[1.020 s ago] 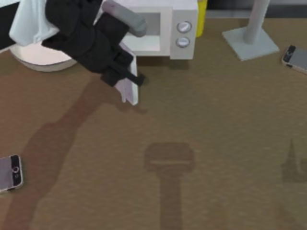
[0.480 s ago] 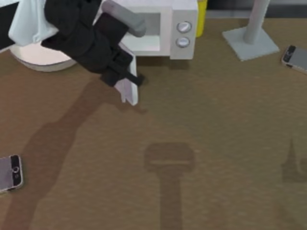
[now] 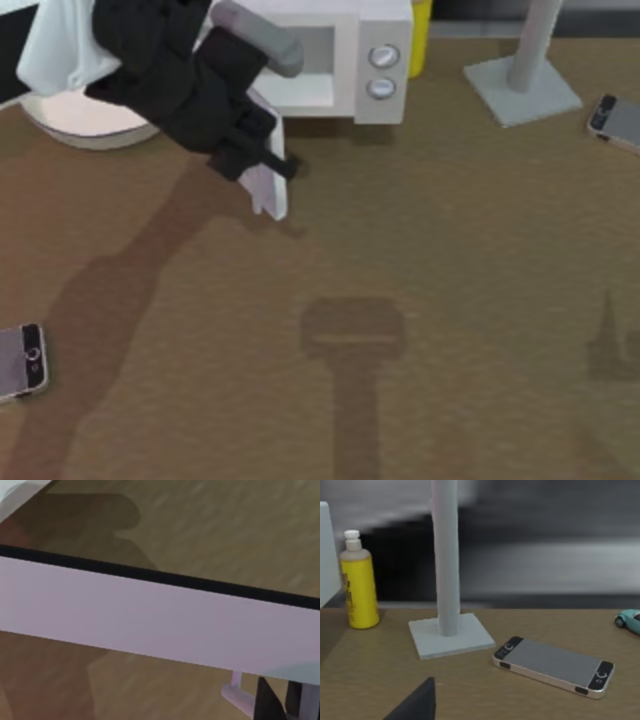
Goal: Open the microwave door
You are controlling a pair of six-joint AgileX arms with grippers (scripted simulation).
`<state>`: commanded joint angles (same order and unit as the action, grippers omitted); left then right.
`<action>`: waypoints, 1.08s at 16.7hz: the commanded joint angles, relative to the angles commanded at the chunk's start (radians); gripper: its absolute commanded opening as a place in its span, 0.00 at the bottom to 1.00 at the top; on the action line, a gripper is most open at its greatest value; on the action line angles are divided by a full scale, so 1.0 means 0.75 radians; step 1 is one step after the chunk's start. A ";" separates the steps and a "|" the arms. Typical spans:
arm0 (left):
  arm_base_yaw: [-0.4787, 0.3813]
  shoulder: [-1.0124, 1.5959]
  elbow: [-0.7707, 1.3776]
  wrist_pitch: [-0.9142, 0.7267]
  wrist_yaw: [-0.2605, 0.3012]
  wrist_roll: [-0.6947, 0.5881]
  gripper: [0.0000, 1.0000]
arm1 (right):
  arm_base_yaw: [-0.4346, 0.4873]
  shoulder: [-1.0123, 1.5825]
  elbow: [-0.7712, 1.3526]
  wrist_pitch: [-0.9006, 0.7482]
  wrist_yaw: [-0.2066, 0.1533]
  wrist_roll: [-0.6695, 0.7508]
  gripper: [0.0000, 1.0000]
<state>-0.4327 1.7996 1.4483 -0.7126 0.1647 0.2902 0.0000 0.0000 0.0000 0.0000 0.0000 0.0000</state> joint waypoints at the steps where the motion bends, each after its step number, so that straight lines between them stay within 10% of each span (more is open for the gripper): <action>1: 0.000 0.000 0.000 0.000 0.000 0.000 0.00 | 0.000 0.000 0.000 0.000 0.000 0.000 1.00; 18: 0.093 -0.050 -0.054 -0.046 0.125 0.240 0.00 | 0.000 0.000 0.000 0.000 0.000 0.000 1.00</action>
<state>-0.3632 1.7623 1.4076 -0.7475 0.2584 0.4699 0.0000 0.0000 0.0000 0.0000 0.0000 0.0000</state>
